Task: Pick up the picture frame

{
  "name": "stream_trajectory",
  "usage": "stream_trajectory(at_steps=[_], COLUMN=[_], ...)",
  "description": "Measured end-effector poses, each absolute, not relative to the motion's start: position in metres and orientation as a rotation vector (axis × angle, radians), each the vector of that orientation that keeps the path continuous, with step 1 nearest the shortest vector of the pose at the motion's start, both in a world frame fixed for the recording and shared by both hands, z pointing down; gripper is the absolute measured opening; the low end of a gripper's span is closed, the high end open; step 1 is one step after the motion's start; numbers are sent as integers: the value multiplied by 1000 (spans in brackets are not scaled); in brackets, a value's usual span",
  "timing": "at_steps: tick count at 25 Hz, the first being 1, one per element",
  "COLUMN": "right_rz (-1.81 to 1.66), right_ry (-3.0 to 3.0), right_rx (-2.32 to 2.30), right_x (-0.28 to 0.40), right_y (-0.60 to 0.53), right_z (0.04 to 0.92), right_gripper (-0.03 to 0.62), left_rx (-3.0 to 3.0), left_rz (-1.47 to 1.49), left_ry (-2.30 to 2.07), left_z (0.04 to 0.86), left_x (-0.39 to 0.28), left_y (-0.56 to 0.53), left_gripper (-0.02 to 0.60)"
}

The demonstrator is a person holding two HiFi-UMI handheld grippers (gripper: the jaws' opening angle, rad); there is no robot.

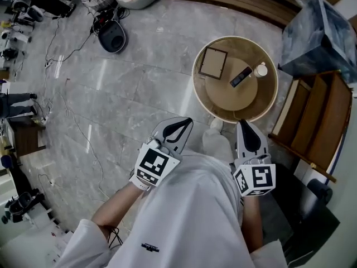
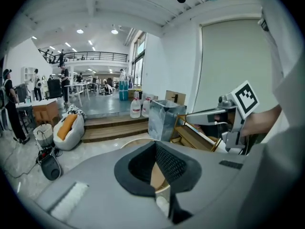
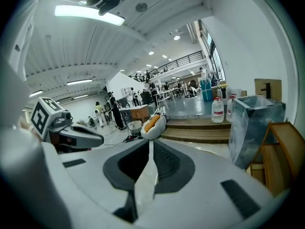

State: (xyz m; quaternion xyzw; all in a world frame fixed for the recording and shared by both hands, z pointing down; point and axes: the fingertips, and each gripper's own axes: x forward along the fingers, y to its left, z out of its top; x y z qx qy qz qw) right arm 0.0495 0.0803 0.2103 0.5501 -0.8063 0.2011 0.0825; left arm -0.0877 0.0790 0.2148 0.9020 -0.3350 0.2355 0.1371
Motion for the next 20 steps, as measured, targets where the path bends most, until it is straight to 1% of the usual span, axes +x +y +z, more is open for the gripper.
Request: stream_trajectory(at_steps=[9,15,20], right_rz=[606,615,598], right_ry=[-2428,-2406,-2395], right_rx=[1618,1616,1575], right_x=[97,106,108], right_y=[15,-5,-22], right_z=[213,222,229], right_gripper=[6,6,8], left_rx=[2597,2608,2608], left_rz=[707,693,766], left_ry=[-1000,-990,-938], left_z=[216,223,237], left_x=[-40,-21,-14], left_y=[26,-3,-23], left_gripper=[3,3,3])
